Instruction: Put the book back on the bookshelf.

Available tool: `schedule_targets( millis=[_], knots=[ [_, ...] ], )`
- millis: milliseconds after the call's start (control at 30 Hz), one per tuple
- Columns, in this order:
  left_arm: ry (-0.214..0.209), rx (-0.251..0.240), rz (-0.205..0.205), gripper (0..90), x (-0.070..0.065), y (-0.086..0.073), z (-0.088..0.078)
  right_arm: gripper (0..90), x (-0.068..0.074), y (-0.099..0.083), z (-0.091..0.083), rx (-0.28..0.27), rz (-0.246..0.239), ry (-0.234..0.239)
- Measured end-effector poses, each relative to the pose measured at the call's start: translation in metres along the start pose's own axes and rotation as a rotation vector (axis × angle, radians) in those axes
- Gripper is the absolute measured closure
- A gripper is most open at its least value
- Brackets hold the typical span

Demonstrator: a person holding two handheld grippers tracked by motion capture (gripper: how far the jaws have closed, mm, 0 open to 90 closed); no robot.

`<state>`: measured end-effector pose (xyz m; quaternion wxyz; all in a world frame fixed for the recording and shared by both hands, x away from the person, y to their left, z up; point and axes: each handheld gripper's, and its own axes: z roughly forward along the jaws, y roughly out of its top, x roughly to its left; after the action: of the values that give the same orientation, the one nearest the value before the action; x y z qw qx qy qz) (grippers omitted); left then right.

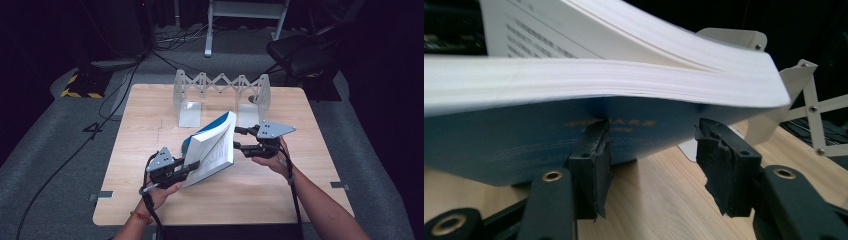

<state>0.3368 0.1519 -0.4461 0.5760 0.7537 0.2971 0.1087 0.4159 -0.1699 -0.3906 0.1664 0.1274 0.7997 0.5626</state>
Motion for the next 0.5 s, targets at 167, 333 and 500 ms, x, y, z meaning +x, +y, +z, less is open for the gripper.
schedule_targets(
  millis=[167, 333, 500],
  knots=[
    [-0.039, -0.006, -0.008, 70.2, -0.002, 0.006, 0.017, 48.1, -0.003, 0.004, -0.008, -0.033, 0.002, 0.004],
    [-0.050, -0.015, -0.025, 70.0, -0.003, 0.011, 0.029, 51.0, -0.016, -0.002, -0.013, -0.018, 0.034, -0.017],
    [-0.057, -0.028, -0.031, 69.8, -0.004, 0.008, 0.021, 51.2, -0.012, 0.007, -0.012, -0.016, -0.001, -0.017]
  ],
)
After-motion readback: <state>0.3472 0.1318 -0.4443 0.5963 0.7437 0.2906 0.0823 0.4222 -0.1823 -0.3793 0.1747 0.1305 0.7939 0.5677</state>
